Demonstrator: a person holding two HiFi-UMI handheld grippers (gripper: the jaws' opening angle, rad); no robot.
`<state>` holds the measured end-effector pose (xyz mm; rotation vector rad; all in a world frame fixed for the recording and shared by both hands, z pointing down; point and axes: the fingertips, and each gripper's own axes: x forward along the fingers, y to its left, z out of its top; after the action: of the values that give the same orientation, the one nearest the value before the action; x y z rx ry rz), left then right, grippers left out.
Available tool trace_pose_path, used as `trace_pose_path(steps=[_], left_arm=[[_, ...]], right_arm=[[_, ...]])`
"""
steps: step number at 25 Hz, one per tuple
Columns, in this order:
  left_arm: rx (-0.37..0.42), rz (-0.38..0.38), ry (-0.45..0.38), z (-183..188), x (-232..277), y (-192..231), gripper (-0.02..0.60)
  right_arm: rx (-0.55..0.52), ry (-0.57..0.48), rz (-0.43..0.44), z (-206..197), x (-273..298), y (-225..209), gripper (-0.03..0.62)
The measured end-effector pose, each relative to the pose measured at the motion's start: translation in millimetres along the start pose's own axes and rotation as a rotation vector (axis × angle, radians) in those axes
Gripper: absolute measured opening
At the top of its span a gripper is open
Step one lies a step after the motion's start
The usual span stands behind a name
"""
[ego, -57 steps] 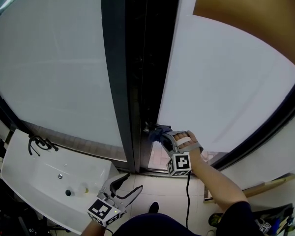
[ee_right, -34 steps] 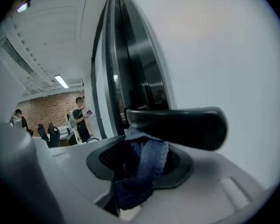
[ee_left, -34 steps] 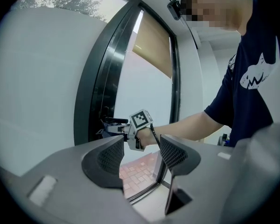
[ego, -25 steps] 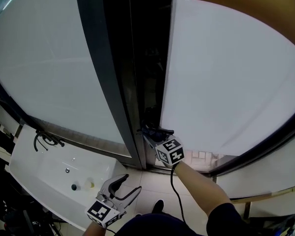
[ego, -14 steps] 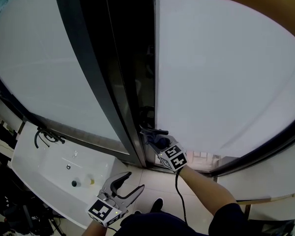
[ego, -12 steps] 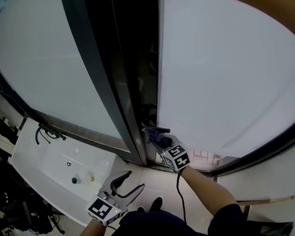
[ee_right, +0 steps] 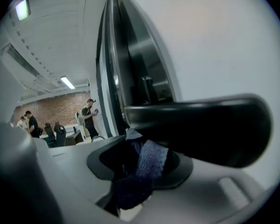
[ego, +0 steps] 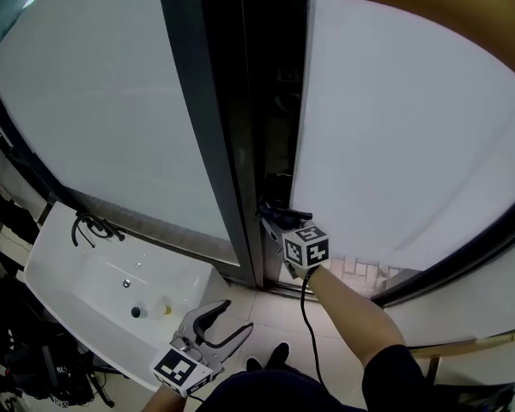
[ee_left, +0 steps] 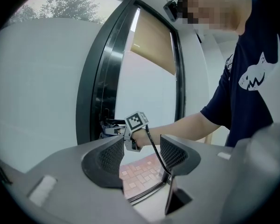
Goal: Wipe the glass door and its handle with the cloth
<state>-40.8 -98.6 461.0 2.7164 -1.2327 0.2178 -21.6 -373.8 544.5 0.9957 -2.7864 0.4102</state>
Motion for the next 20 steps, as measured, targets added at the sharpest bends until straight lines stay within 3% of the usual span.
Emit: trace_pose_path(steps=[5,9,11,15,20], left_arm=[[0.001,0.010,-0.021,0.1,-32.9,-6.9,0.238],[0.006,0.010,-0.037,-5.5,-61.3,-8.8,0.238],[0.005,0.013,-0.038,-9.6,-69.8,-6.8,0.238],[-0.003,0.030,-0.046,-6.9,-83.0,-8.7,0.238],[0.001,0.060,-0.030,-9.4,-85.3,-0.8,0.238]], right_arm=[[-0.109,0.117,-0.035,-20.2,-3.1,-4.9,0.160],[-0.145,0.213,-0.145,-47.7,-19.4,-20.7,0.160],[-0.083,0.201,-0.161,-59.8,-27.7,-22.8,0.160],[0.146,0.187,-0.139,-97.5,-36.1,-15.0,0.161],[0.158,0.139,-0.079,-96.9,-6.6,-4.4,0.161]])
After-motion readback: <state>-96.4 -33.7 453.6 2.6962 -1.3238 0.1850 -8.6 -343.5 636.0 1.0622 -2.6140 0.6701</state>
